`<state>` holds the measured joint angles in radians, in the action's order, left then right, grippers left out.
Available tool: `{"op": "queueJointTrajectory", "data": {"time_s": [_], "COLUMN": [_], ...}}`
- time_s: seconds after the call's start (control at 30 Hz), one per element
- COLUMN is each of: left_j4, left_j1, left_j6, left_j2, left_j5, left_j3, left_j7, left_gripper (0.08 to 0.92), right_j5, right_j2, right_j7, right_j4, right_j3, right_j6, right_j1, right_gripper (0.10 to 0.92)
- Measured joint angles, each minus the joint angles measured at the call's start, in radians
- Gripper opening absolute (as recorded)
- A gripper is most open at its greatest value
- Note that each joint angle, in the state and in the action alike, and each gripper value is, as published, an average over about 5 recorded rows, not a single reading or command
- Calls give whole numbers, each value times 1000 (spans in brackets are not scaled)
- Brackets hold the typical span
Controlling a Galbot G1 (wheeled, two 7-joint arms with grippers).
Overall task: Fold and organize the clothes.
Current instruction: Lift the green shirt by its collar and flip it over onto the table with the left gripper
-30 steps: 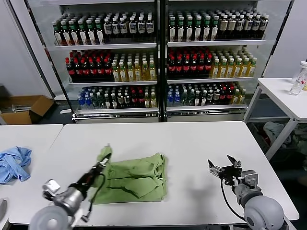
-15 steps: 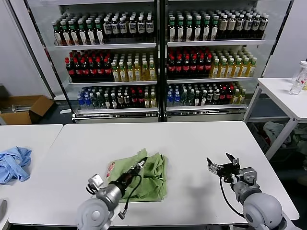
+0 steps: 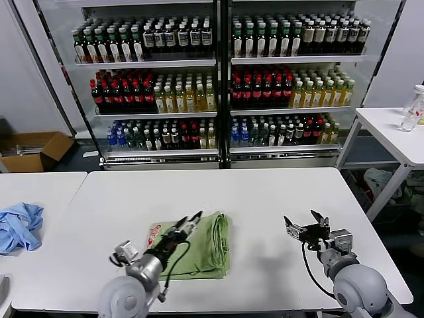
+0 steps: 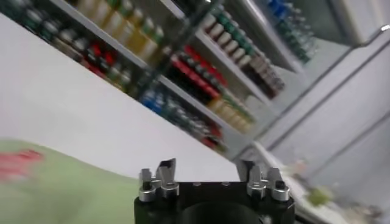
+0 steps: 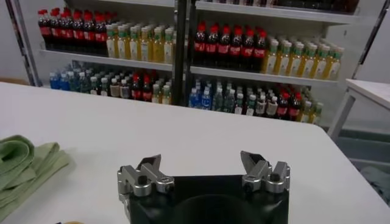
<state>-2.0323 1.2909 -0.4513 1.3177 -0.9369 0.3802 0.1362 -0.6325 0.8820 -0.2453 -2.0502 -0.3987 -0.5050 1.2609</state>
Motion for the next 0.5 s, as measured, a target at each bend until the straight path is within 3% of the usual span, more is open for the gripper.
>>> {"op": "queueJointTrajectory", "data": {"time_s": [0.2,0.5], "left_j4": [31,56], "left_j1": [62,115], "left_j6": [13,-7], "left_j2": [-45,-55], "left_j5": [125,217], "left_j3": [84,132], "left_j7": [18,3], "left_gripper": [813,823], "right_j5": [11,14], "right_j2": [9,2], "right_j7": [0,0], "right_j4": [4,-11], "right_j3": [7,-10], "right_j6": [2,3], "right_j1": [-3,16], "right_gripper": [823,823]}}
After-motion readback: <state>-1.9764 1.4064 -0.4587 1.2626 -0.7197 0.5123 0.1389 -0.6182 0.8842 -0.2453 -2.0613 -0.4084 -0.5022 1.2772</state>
